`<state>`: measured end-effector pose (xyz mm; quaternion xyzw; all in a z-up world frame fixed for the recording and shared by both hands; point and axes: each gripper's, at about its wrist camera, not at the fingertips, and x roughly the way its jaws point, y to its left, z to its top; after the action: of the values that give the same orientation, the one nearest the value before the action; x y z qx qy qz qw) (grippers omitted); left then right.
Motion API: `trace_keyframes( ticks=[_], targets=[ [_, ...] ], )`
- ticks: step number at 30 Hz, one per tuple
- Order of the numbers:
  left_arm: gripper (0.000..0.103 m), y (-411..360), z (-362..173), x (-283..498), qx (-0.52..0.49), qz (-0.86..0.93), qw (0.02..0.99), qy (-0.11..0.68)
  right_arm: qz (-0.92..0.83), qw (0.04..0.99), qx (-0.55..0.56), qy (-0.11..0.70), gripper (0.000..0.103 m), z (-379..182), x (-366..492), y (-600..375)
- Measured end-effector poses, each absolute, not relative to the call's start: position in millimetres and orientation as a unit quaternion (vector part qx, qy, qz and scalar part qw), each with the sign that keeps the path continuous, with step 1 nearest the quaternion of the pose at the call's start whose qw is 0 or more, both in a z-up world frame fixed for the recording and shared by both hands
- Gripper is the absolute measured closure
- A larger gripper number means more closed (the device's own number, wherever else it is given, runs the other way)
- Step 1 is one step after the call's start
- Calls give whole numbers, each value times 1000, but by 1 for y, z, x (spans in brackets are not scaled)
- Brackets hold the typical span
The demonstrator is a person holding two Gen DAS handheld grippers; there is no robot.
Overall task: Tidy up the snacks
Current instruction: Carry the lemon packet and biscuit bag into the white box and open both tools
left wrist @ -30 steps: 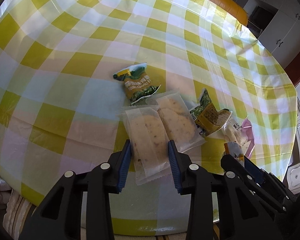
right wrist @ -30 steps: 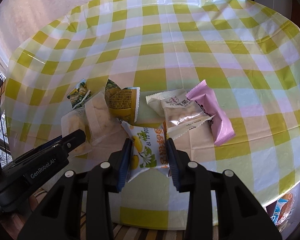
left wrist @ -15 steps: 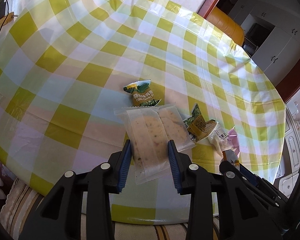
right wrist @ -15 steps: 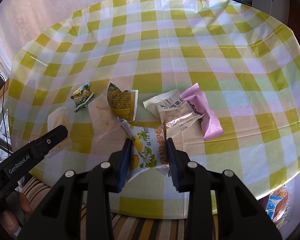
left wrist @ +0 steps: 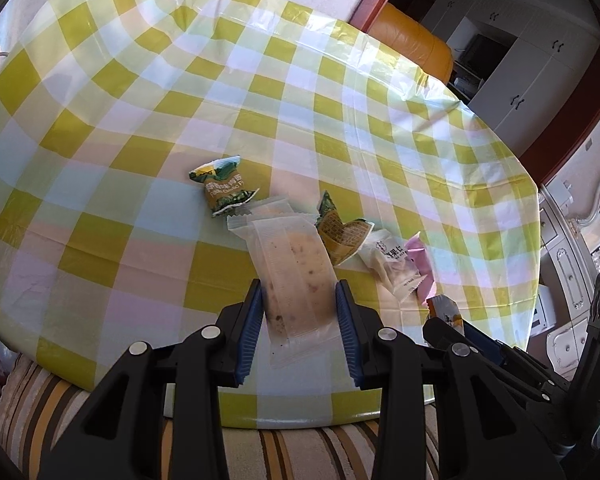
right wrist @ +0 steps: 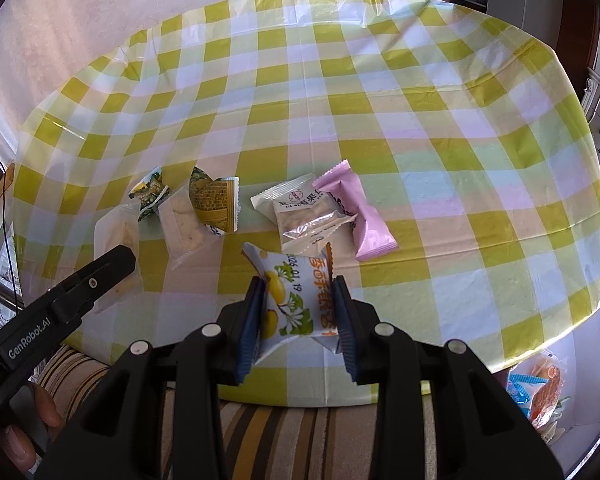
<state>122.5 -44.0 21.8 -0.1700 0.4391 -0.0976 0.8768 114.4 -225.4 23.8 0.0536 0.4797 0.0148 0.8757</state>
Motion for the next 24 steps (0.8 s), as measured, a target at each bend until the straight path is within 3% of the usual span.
trace_keyframes(
  ticks=[24],
  targets=[
    [68, -204, 19, 86, -79, -307, 810, 493, -162, 850, 92, 493, 68, 29, 34, -383]
  ],
)
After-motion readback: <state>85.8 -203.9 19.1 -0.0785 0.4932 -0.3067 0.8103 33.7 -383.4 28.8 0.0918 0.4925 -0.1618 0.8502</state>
